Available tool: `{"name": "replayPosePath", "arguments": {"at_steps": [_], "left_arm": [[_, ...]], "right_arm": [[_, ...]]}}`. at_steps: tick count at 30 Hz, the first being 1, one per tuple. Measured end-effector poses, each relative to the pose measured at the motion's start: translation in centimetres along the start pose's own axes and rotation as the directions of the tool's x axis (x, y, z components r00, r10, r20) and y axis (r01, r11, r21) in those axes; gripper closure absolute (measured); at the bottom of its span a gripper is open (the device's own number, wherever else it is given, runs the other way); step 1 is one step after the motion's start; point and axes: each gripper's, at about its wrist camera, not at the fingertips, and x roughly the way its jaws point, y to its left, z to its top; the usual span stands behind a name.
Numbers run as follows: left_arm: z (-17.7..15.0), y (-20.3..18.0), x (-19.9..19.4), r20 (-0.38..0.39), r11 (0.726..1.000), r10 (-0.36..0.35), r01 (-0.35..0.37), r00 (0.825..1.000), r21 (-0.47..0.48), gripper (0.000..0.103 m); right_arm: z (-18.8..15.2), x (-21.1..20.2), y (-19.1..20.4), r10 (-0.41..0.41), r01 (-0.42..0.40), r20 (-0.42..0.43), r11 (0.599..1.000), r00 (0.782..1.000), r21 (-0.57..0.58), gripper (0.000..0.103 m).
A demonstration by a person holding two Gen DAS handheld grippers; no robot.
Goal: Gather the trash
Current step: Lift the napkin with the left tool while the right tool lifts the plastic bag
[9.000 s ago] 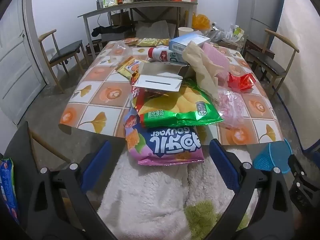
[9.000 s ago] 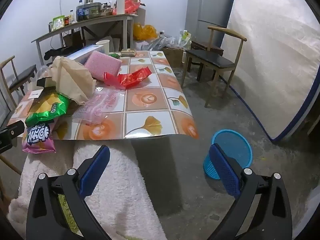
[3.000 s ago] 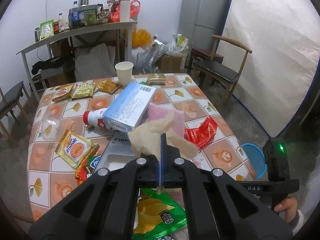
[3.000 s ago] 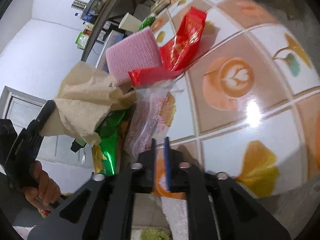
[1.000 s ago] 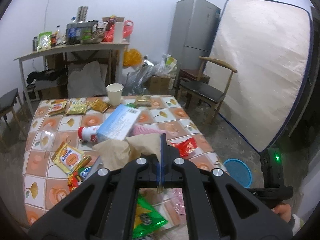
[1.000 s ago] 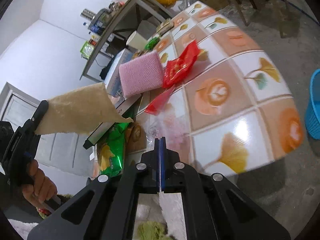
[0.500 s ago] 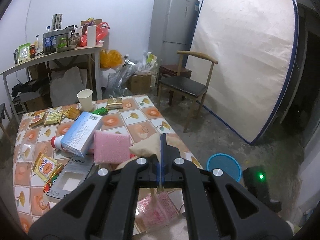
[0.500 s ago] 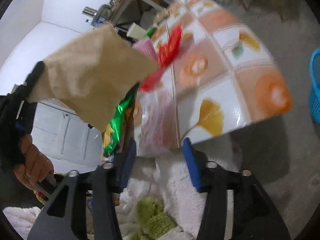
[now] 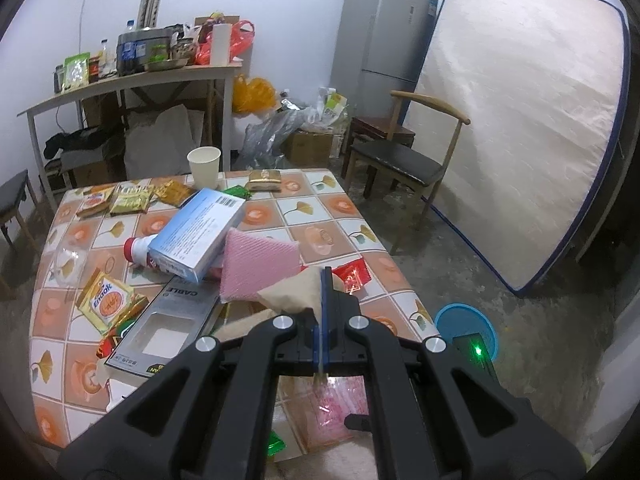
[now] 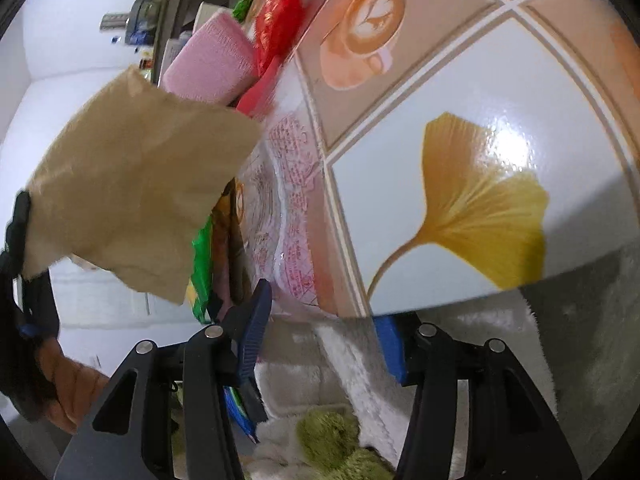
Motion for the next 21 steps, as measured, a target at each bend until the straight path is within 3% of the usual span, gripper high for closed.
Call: {"name": "replayPosePath", "arguments": {"at_steps": [6, 11, 17, 21], "left_arm": [[-0.3, 1.1, 0.2, 0.000, 1.000, -0.011, 0.011, 1.000, -0.022, 0.103], [-0.5, 1.8, 0.0, 0.004, 0.999, -0.016, 0.016, 1.000, -0.040, 0.103], [-0.7, 1.5, -0.4, 0.002, 0.999, -0.029, 0.029, 1.000, -0.045, 0.103], [-0.8, -0.4, 0.3, -0.023, 0.995, -0.089, 0.088, 0.996, -0.038, 0.103]], "right_arm": [[-0.7, -0.1, -1.2, 0.002, -0.002, 0.014, 0.998, 1.000, 0.055, 0.076], [-2.0, -1.5, -1.4, -0.005, 0.003, 0.040, 0.999, 0.999, 0.050, 0.087], [-3.2, -4.5, -2.4, -0.017, 0.011, 0.115, 0.998, 0.993, 0.058, 0.090], [-4.4, -7.4, -3.7, -0.007, -0.003, 0.180, 0.998, 0.984, 0.056, 0.091]]}}
